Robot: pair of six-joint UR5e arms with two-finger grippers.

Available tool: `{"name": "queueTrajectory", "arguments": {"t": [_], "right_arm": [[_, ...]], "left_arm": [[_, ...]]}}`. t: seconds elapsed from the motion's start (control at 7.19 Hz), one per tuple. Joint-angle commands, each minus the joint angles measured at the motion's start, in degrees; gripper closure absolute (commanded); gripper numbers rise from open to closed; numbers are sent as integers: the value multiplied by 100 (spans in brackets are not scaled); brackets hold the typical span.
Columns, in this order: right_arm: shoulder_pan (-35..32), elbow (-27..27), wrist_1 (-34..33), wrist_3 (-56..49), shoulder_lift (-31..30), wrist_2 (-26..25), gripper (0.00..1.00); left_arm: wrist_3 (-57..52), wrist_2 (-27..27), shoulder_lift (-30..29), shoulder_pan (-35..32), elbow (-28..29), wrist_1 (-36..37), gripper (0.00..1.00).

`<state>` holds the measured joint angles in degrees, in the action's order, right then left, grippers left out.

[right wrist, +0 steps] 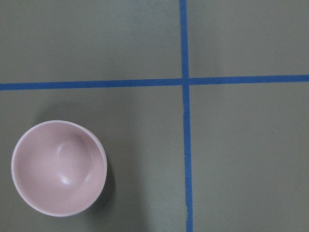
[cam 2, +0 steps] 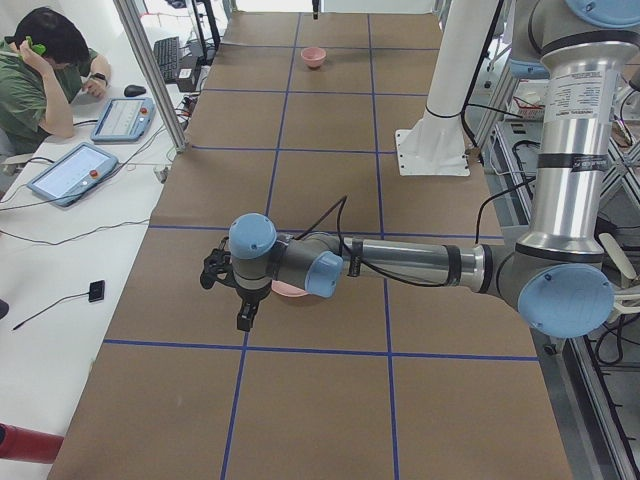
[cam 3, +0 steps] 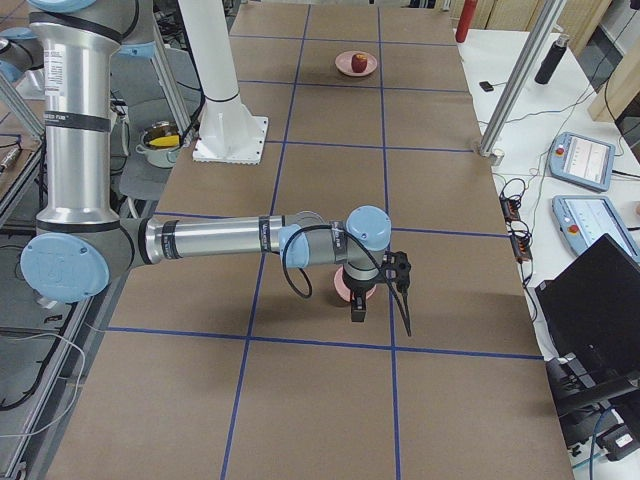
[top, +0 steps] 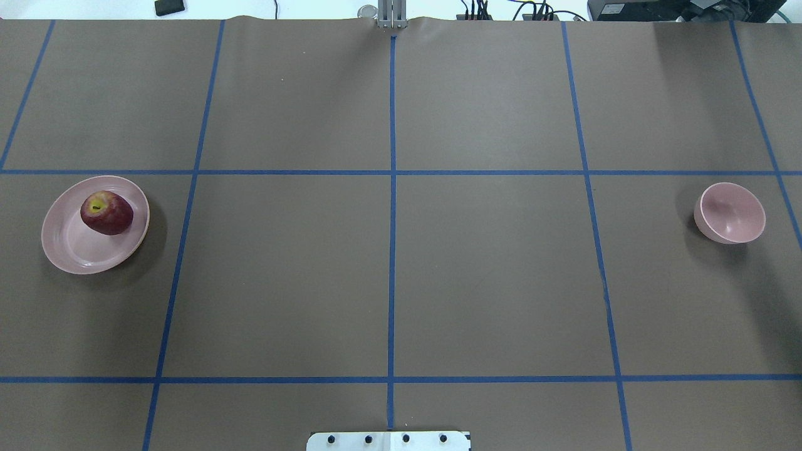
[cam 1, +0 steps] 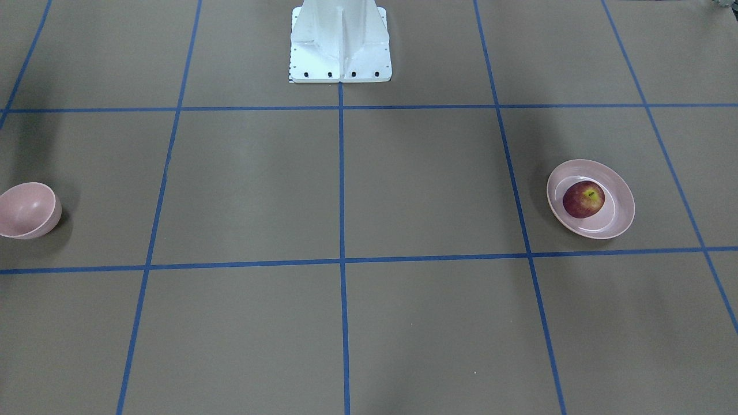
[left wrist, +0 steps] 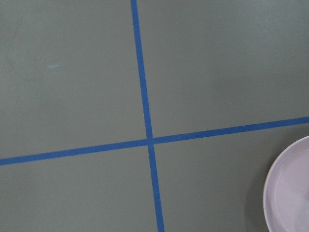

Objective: Move apple from plate to bowl

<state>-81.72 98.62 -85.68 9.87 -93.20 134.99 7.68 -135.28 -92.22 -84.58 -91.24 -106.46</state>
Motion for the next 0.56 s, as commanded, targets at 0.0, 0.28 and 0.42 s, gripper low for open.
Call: {"name": "queueTrajectory", "arguments": {"t": [0.0, 0.28, 0.42], "right_arm": [[261, 0, 166, 410, 118, 79, 0], [673, -253, 706, 419, 327, -16, 0], [910, -655, 1503, 419, 390, -25, 0]], "left_arm": [[827, -42, -243, 266, -121, -173, 1], [1180, 28, -445, 861, -113, -147, 1], [1548, 28, -499, 1012, -131, -181, 1]]}}
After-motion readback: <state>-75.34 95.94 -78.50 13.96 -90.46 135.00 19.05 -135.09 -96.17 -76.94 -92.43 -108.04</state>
